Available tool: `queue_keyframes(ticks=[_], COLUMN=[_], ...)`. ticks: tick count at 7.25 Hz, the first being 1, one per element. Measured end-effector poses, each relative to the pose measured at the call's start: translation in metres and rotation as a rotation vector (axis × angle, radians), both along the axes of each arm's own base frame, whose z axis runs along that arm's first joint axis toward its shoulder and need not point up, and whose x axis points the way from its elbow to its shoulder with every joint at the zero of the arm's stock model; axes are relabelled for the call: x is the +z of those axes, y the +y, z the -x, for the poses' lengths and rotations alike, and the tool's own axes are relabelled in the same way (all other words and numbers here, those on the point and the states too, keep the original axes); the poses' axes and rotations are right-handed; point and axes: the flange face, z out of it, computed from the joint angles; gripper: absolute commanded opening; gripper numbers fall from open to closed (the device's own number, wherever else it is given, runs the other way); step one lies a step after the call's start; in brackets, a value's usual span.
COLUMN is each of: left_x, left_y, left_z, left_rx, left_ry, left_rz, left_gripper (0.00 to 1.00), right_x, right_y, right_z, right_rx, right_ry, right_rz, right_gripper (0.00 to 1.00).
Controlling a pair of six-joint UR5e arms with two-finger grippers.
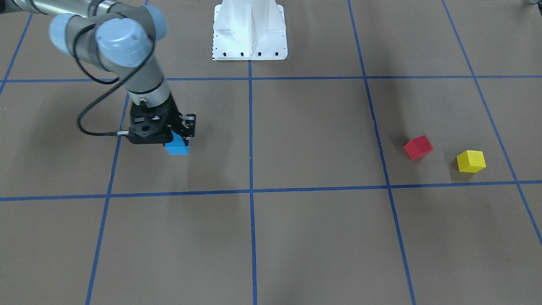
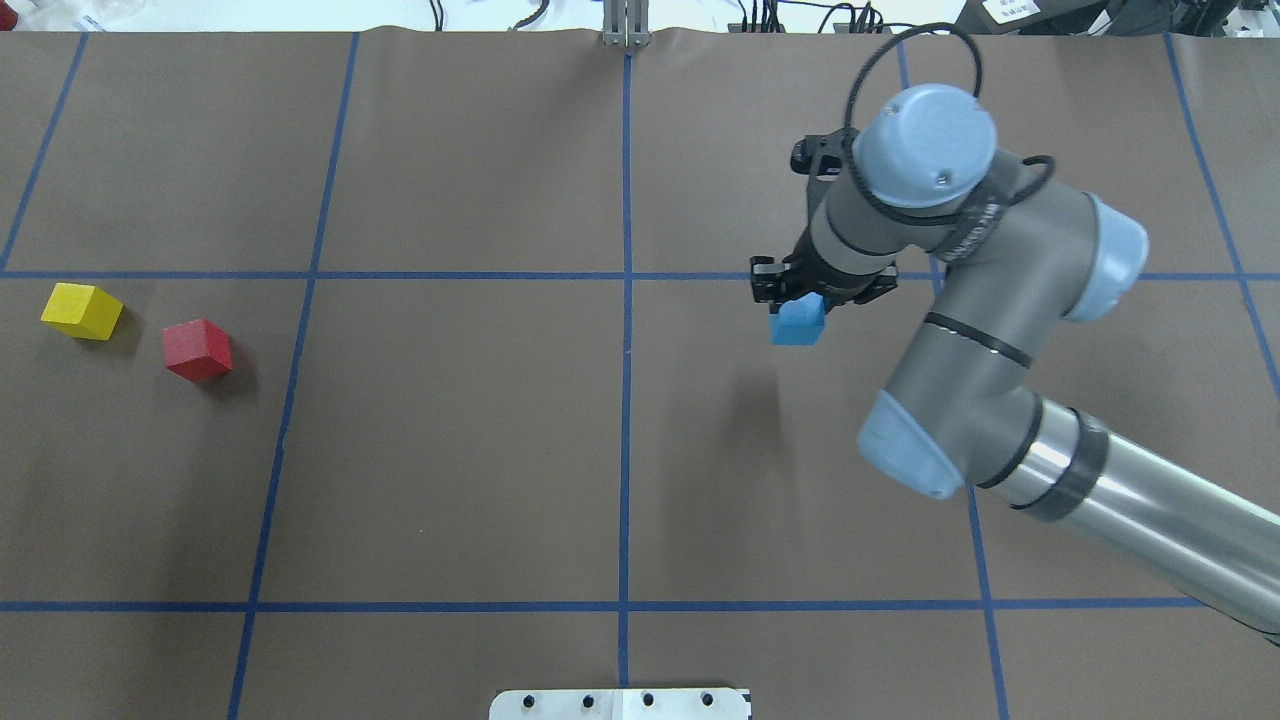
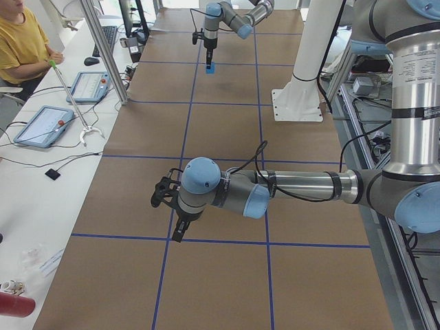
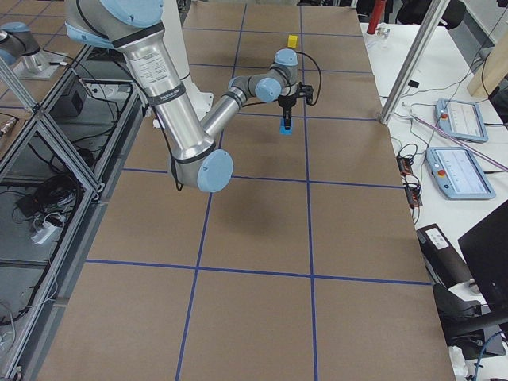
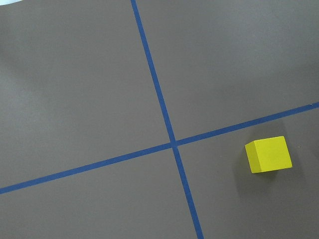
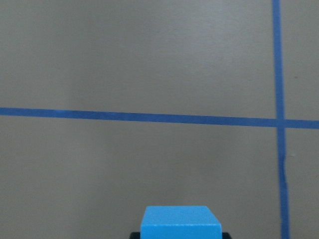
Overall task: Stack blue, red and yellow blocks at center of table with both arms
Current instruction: 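Carry the blue cube with the right gripper to the table center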
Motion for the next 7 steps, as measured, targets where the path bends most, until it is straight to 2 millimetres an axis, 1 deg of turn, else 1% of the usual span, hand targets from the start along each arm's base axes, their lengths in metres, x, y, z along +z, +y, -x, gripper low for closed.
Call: queue_keyframes(ticks=[1,2,3,4,5,7], left_x=[0.001,0.002,0.002,0.003,0.003,0.003], left_y=[0.000,0.000,0.000,0.000,-0.001,-0.001], left_z=[-0.001,-0.002,-0.002,-0.003,-0.003,-0.004], left_rx=[0.003,0.004,0.005,0.006,0.007,0.007], left_ry=[0.000,0.000,0.000,-0.001,0.000,0.000], left_rz=[0.002,0.003,0.004,0.005,0.006,0.006], left_gripper=[1.00,1.00,1.00,1.00,1.00,1.00], right_x=[-0.031,-0.048,-0.050,-0.048,-0.046,-0.048], right_y=[0.001,0.006,0.012,0.018,0.023,0.033], right_z=[0.046,0.079,0.104,0.122,0.132,0.143], right_rx=[0.010,0.010,0.013,0.021,0.026,0.070], right_ry=[0.000,-0.009,-0.028,-0.038,-0.042,-0.046], right_rz=[0.018,0.020,0.018,0.014,0.007,0.015], right_gripper=[0.00,0.12,0.49,0.94,0.98,0.99])
